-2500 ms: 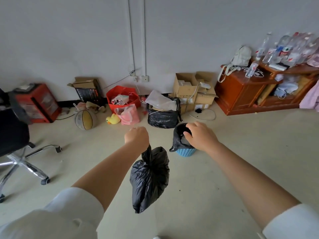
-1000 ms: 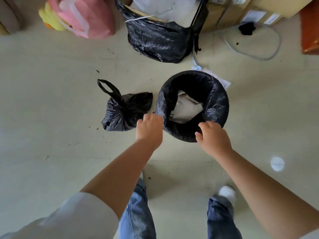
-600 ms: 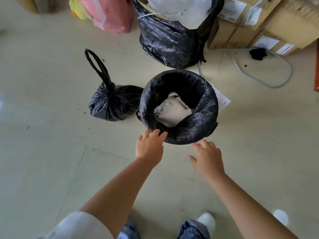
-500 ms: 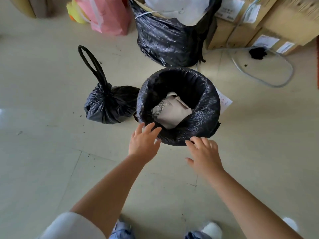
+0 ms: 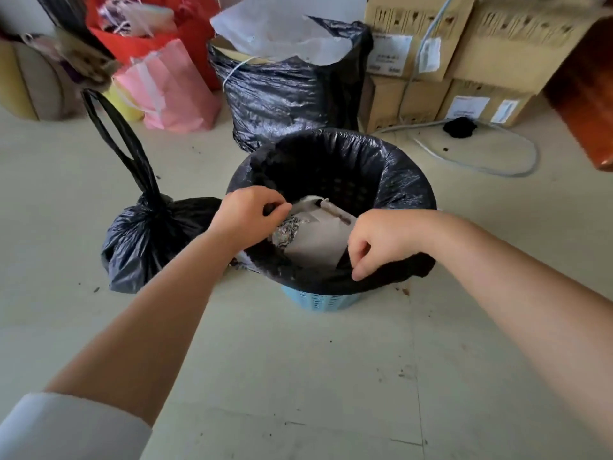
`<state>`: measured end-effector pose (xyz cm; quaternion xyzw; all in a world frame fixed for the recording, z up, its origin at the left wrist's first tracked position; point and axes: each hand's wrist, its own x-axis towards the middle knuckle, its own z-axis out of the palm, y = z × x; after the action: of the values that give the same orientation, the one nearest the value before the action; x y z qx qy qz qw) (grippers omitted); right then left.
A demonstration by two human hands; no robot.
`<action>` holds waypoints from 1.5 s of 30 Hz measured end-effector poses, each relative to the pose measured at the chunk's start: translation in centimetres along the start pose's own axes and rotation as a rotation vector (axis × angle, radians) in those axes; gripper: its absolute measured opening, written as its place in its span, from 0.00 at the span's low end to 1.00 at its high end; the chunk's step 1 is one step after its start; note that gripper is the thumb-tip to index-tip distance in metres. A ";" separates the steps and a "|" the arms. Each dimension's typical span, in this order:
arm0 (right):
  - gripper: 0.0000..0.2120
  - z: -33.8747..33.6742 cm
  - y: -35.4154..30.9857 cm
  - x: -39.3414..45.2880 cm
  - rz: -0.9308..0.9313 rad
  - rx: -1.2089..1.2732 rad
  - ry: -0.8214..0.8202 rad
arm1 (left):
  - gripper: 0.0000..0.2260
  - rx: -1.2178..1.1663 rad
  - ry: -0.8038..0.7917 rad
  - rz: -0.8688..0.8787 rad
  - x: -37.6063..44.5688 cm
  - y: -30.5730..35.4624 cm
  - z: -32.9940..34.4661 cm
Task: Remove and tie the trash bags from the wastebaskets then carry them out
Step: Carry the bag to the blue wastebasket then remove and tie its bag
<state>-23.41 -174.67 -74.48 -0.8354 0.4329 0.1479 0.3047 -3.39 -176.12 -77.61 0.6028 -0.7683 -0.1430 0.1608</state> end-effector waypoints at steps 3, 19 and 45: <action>0.07 -0.3 0.4 0.2 0.019 0.067 0.170 | 0.15 -0.032 -0.145 -0.005 -0.3 -0.2 -0.3; 0.25 -0.8 -0.8 0.3 0.259 0.042 0.269 | 0.12 0.392 -0.124 -0.150 -1.9 1.5 -1.6; 0.12 1.1 4.8 -4.5 0.747 0.942 0.764 | 0.15 -0.158 0.137 -0.652 -3.4 -1.1 -1.7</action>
<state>-29.89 -173.26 -74.84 -0.4042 0.7848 -0.2634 0.3892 -0.98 -173.10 -76.75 0.8106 -0.5090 -0.2054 0.2040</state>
